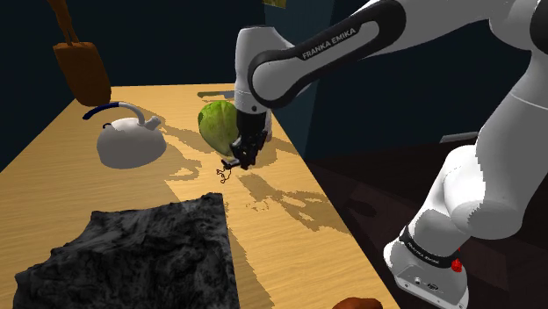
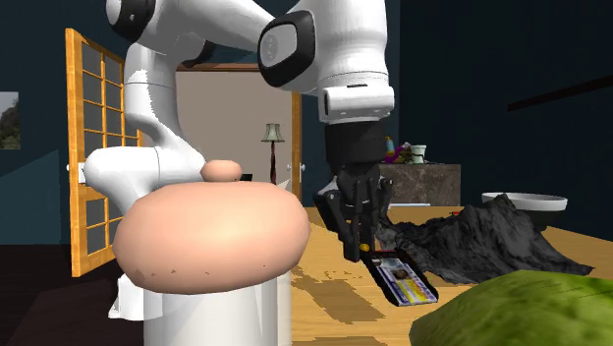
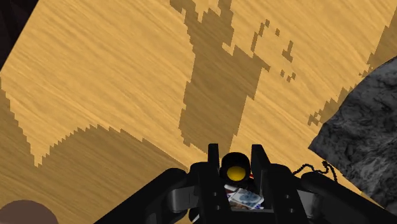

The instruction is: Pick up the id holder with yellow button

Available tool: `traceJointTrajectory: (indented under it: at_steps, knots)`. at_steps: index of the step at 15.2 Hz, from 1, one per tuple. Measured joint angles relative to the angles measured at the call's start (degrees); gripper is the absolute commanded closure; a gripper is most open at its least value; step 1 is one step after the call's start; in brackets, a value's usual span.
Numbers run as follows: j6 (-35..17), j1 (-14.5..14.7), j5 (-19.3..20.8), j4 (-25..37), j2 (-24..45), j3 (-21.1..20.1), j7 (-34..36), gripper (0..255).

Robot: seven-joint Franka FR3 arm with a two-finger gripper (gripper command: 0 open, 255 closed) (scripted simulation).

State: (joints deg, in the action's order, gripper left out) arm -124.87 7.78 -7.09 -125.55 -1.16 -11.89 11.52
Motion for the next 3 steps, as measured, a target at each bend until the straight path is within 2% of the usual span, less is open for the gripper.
traceJointTrajectory:
  at_steps: [3]
  knots:
    - [1.9,-0.1,-0.1,1.0,-0.9,0.1,0.0,255]
